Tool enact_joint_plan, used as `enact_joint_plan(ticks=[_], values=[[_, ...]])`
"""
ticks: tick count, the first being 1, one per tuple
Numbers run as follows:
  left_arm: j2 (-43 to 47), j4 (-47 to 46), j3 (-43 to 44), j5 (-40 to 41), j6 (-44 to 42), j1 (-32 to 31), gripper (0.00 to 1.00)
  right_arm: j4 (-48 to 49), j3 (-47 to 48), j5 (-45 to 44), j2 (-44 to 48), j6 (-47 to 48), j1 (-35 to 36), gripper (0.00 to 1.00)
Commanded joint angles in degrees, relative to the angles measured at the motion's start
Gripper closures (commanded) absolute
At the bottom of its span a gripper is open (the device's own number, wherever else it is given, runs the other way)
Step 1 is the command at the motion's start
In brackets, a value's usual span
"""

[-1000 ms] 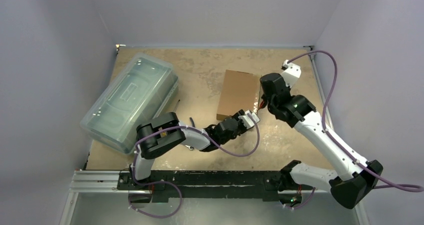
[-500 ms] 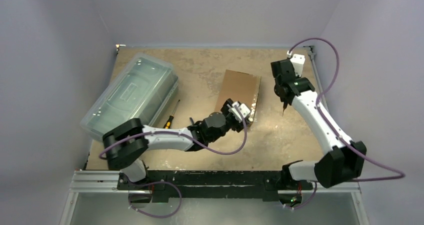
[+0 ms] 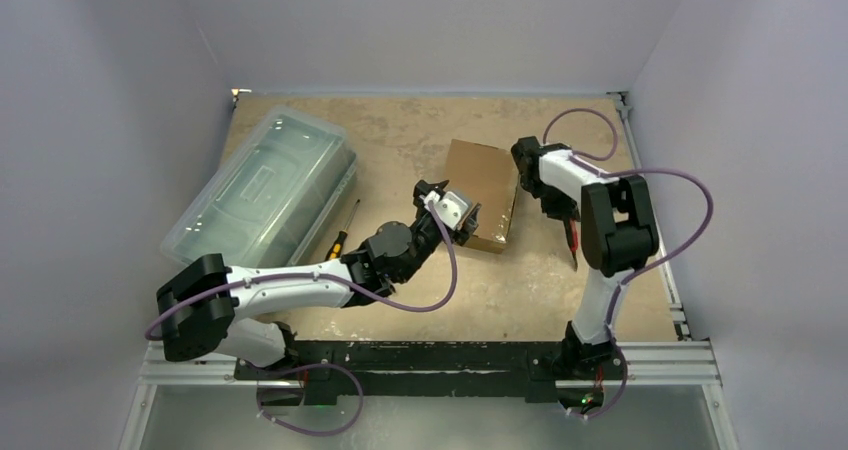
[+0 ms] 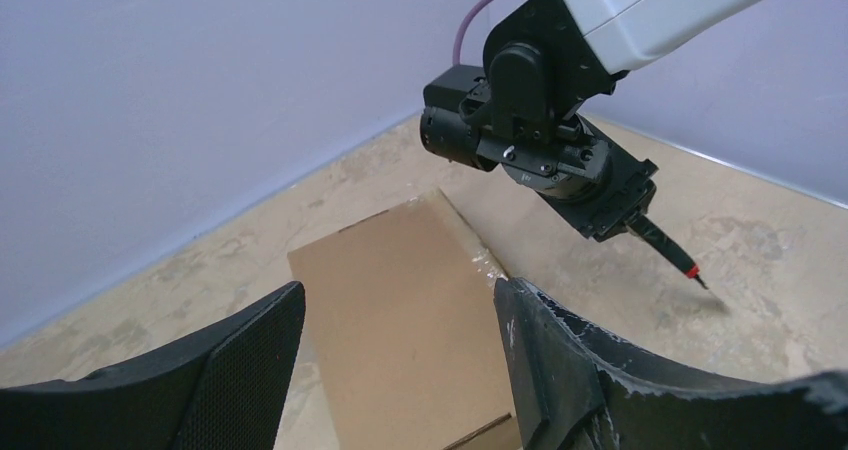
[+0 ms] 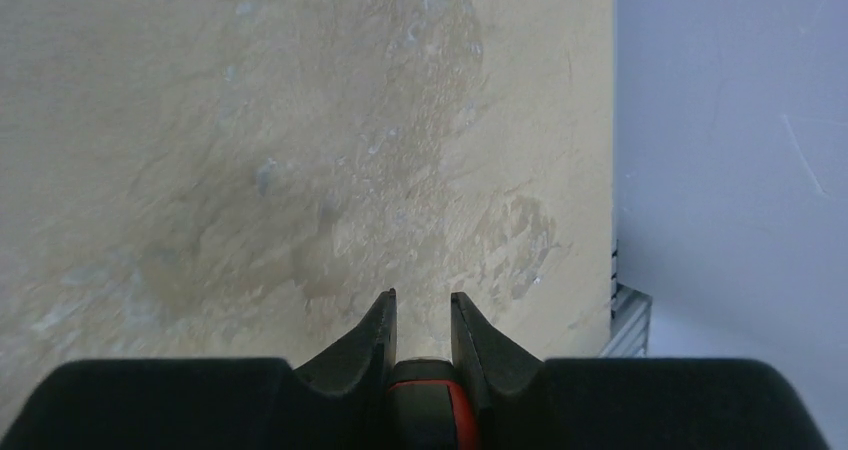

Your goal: Unpack the express box

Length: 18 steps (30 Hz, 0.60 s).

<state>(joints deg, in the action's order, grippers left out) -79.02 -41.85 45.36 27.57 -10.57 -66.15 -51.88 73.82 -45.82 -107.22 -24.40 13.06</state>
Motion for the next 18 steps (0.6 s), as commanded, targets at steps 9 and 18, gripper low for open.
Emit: enact_joint_plan(ticks=[9, 18], values=[[-0.5, -2.0, -0.6, 3.0, -5.4, 0.2, 0.3, 1.4, 6.1, -4.6, -7.5, 5.9, -5.3, 0.86], [-0.1, -2.2, -0.7, 2.8, -5.4, 2.7, 0.3, 13.2, 0.8, -0.3, -3.2, 5.3, -5.3, 0.68]])
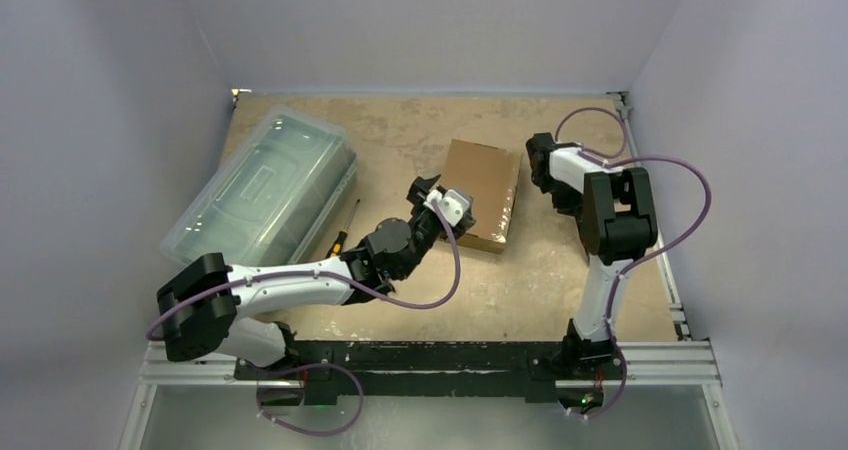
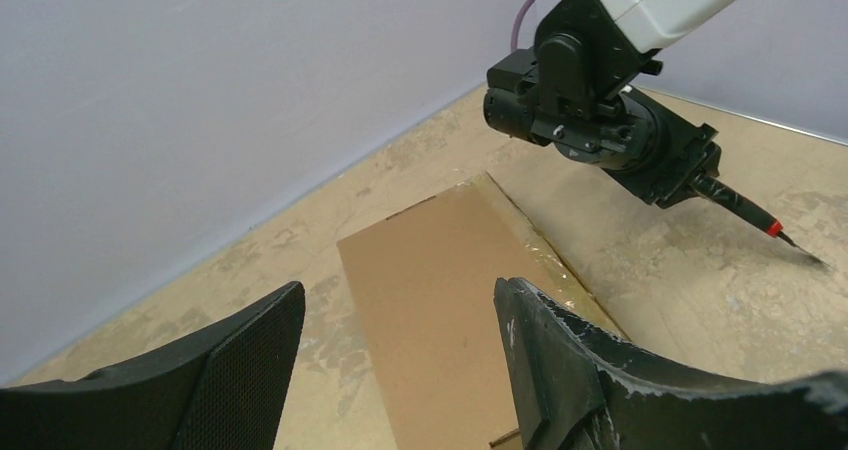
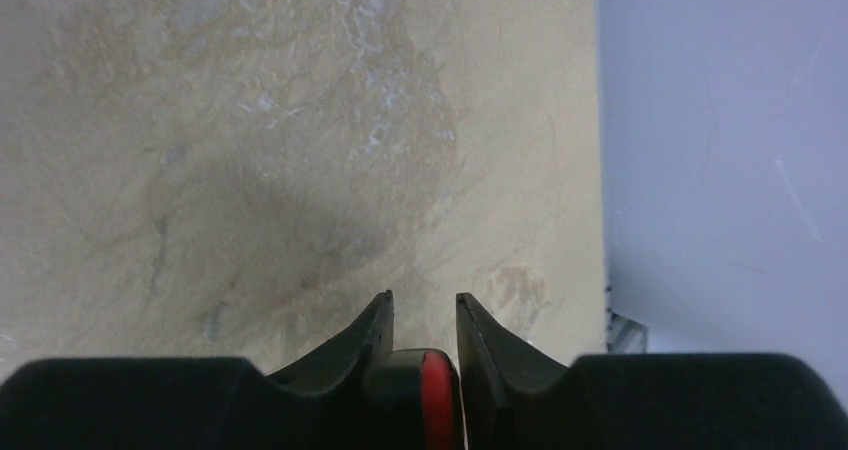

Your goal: Unpack the express box

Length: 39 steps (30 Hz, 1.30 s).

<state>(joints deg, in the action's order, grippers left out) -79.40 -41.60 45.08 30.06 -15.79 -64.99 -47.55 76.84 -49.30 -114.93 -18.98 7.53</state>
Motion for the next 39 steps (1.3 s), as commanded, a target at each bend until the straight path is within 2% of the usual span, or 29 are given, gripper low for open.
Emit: enact_joint_plan(ticks=[1, 4, 9, 15, 19, 24, 28, 32, 39], values=[[0.2, -2.2, -0.4, 0.0, 0.9, 2.0, 0.3, 9.8, -3.1, 4.2, 5.6, 0.3, 0.2, 0.64], [0.2, -1.3, 0.1, -0.7, 2.8, 3.0, 0.29, 12.2, -4.5, 6.5, 7.7, 1.0, 0.2, 0.59], [-0.1, 1.9, 2.1, -0.7, 5.5, 4.2, 0.25, 13.9, -5.6, 8.8, 11.9, 1.2, 0.2, 0.41], [-2.4, 6.1, 4.4, -1.7, 11.3, 8.3, 0.21, 14.9, -7.0, 14.7, 18.4, 1.7, 0.3, 0.35], [-4.7, 12.4, 8.0, -4.9, 18.3, 11.4, 0.19, 20.6, -11.1, 31.7, 26.0, 0.5, 0.3, 0.33], [-9.0, 16.8, 11.2, -9.7, 23.6, 11.8, 0.18, 30.2, -16.6, 52.1, 32.9, -4.1, 0.3, 0.32], [-13.9, 23.5, 16.2, -9.1, 26.9, 11.8, 0.19, 32.9, -17.9, 57.7, 32.2, -6.1, 0.6, 0.27], [-18.2, 30.3, 20.5, -7.1, 28.7, 12.2, 0.2, 32.9, -18.9, 56.7, 30.0, -6.0, 0.8, 0.35], [-21.0, 31.9, 21.5, -11.8, 33.0, 14.4, 0.2, 34.7, -21.8, 55.2, 27.3, -6.2, 1.0, 0.48]])
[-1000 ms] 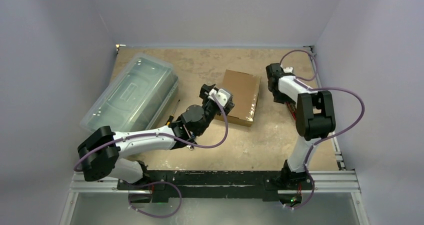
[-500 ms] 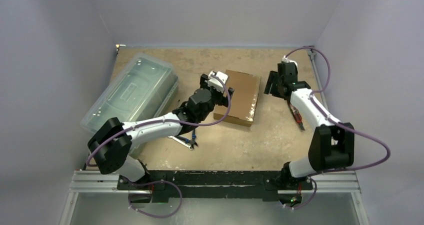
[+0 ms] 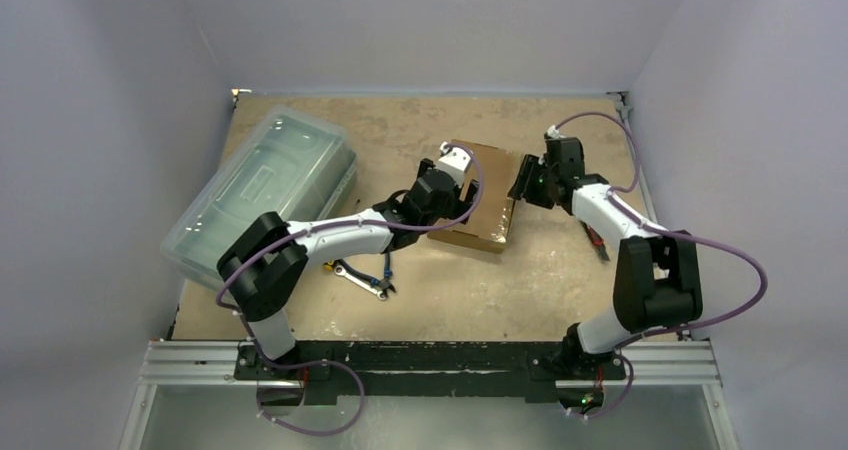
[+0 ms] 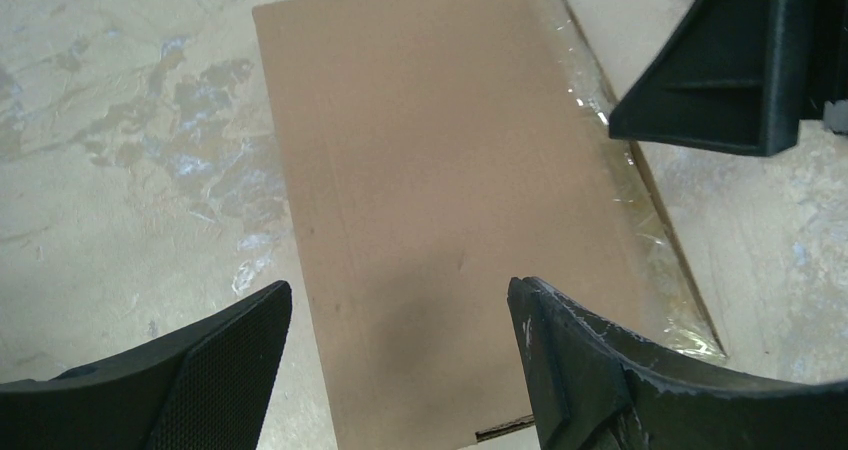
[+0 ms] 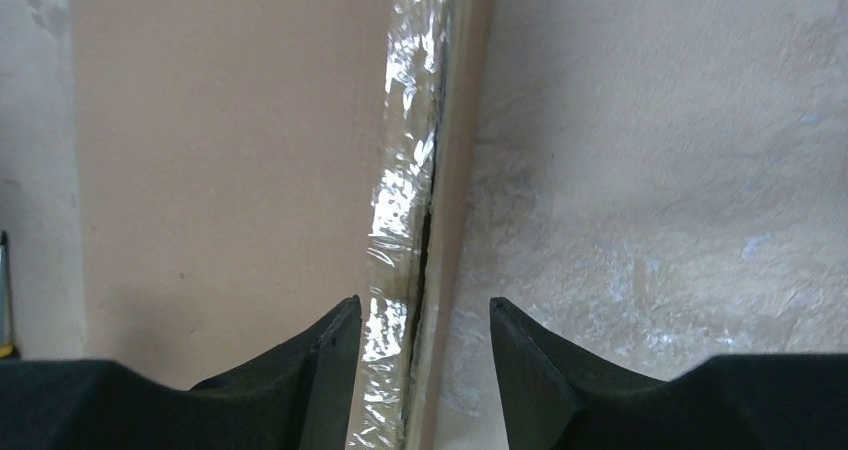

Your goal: Unpack the express box

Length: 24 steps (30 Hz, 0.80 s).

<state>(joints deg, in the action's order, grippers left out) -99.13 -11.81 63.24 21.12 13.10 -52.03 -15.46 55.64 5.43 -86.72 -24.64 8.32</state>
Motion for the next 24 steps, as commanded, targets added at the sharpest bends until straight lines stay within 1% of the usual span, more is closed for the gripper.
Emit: enact_joint_plan(ticks=[1, 5, 10, 12, 14, 16, 18, 20, 22, 24], values=[[-2.0, 2.9, 3.9, -3.3, 3.9, 1.6, 0.21, 2.8, -0.8, 0.2, -1.3, -0.6, 0.2, 0.49], [-4.0, 4.3, 4.9, -3.3, 3.5, 2.0, 0.21, 3.1, -1.7, -1.4, -2.4, -0.9, 0.2, 0.56], [-7.2, 8.9, 7.7, 0.1, 4.7, 3.2, 0.21, 4.9, -3.9, -1.5, -0.9, -1.3, 0.2, 0.6], [-8.4, 9.2, 8.1, 0.0, 5.4, 3.8, 0.21, 4.1, -3.5, -2.7, -1.1, -0.6, 0.2, 0.65], [-9.3, 9.2, 8.2, -0.9, 6.3, 4.5, 0.21, 3.4, -3.7, -3.0, -0.9, 0.0, 0.2, 0.72], [-10.2, 9.4, 8.4, -1.2, 6.9, 5.0, 0.21, 3.8, -4.4, -2.6, -0.2, 0.0, 0.2, 0.75], [-10.7, 10.0, 8.7, -1.7, 7.7, 5.4, 0.21, 4.2, -5.5, -2.3, 0.9, -0.2, 0.2, 0.76], [-10.8, 10.1, 8.7, -3.6, 9.5, 6.2, 0.21, 5.0, -6.3, -1.3, 2.1, -0.6, 0.2, 0.73], [-10.2, 9.4, 8.4, -5.8, 10.8, 7.2, 0.21, 5.8, -7.1, -0.1, 3.0, -1.2, 0.2, 0.66], [-9.3, 7.4, 7.9, -8.9, 10.6, 8.1, 0.21, 6.9, -7.9, 1.0, 3.9, -1.7, 0.2, 0.61]])
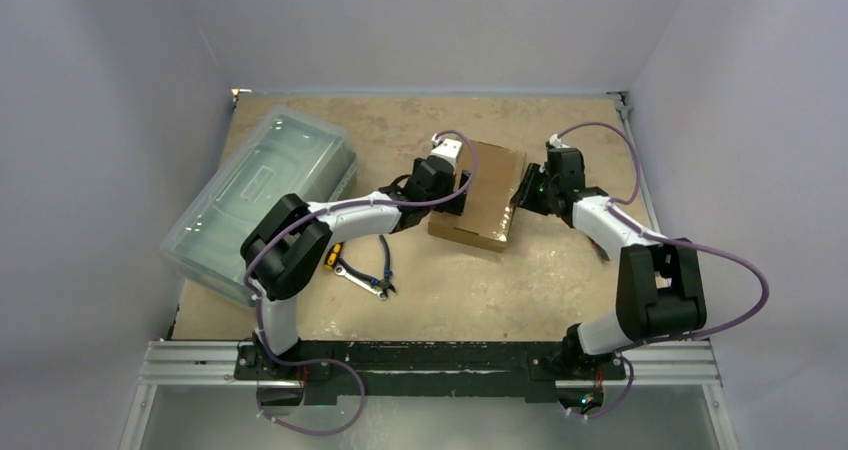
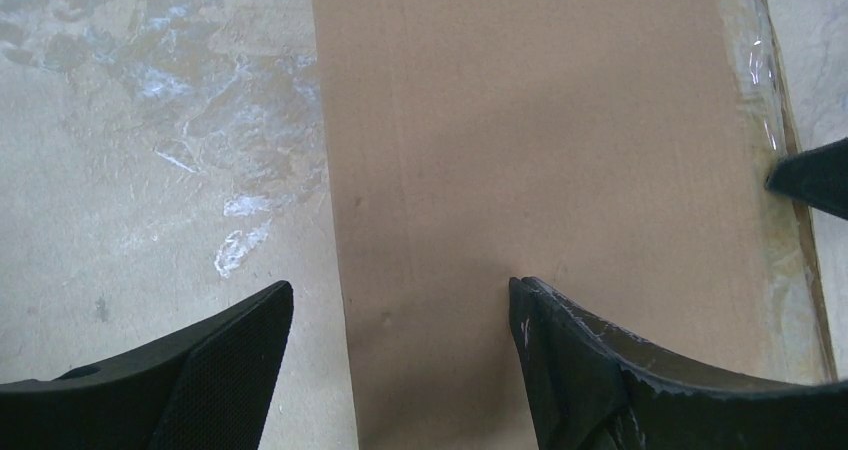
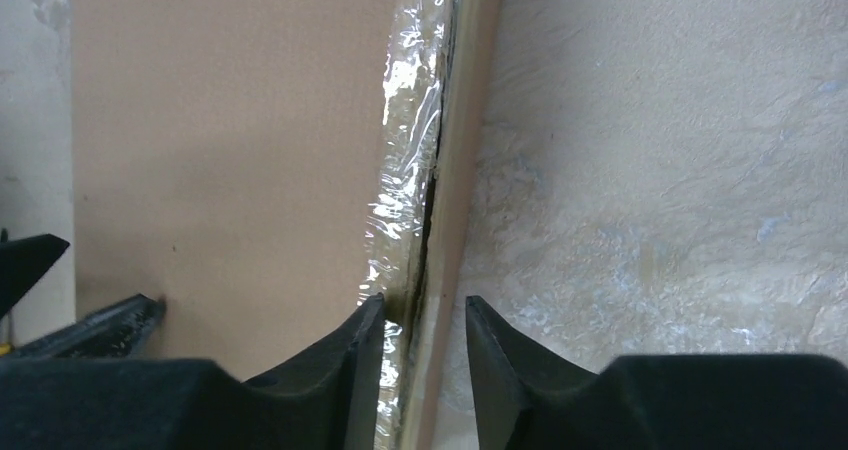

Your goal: Unpack the express box

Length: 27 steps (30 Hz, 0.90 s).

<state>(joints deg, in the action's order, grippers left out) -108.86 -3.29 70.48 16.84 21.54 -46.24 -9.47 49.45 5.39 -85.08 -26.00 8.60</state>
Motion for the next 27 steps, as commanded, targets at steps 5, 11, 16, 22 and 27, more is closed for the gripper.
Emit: enact_joint_plan(ticks=[5, 11, 16, 22, 27], values=[[1.7, -5.8, 0.8, -17.8, 2.5, 6.4, 0.22, 2.2, -2.2, 2.3, 3.1, -1.2, -0.2, 0.58], [-0.6, -9.2, 1.6, -29.5, 4.9, 10.9, 0.29, 3.9, -3.6, 1.4, 4.7, -1.7, -0.3, 0.75], [-2.6, -10.9, 1.8, -32.4, 7.1, 13.4, 0.41, 3.7, -3.4, 0.2, 4.4, -1.2, -0.3, 0.81], [-4.4, -9.3, 2.2, -32.0, 6.1, 14.2, 0.49, 3.5, -3.0, -0.5, 3.6, -0.7, -0.3, 0.84], [-4.5, -7.5, 2.0, -29.4, 6.2, 15.5, 0.54, 2.8, -3.2, -1.5, 4.4, -0.5, -0.3, 0.86]])
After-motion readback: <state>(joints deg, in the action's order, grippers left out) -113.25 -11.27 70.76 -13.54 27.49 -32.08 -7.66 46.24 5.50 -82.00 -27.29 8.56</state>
